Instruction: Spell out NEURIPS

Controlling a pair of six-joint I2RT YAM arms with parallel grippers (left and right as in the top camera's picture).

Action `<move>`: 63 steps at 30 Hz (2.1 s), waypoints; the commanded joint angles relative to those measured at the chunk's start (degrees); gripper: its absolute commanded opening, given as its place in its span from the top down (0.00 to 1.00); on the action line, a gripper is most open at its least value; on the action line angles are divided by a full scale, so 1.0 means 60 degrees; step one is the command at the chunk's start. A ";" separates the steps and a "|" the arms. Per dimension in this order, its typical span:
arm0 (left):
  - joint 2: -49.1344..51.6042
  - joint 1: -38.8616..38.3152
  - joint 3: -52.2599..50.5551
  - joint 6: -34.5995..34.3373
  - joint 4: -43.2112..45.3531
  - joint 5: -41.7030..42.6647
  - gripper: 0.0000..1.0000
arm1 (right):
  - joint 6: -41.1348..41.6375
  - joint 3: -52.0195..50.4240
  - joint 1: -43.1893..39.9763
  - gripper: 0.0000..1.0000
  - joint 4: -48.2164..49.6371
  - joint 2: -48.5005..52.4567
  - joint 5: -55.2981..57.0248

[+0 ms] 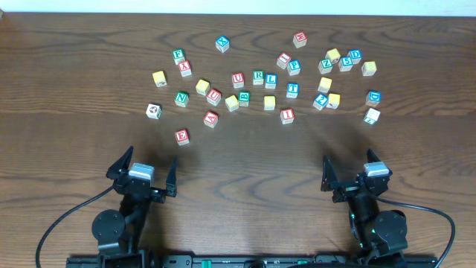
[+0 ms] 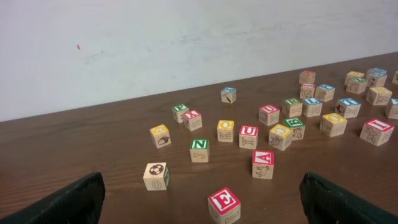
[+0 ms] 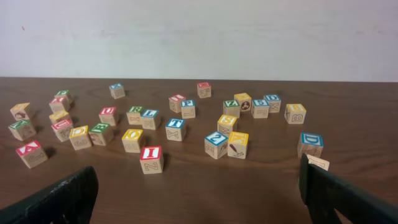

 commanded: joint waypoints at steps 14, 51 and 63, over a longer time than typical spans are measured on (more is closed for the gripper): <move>0.0000 0.0047 -0.0186 -0.0044 -0.0328 -0.0011 0.02 | -0.0058 -0.0011 -0.0073 0.01 -0.0047 -0.0011 -0.0058; 0.4568 0.0036 0.4473 -0.1056 -0.2422 -0.0113 0.02 | -0.0058 -0.0011 -0.0073 0.01 -0.0047 -0.0011 -0.0058; 1.1836 0.0036 1.2254 -0.0557 -0.8655 -0.0084 0.02 | -0.0058 -0.0011 -0.0073 0.01 -0.0047 -0.0011 -0.0058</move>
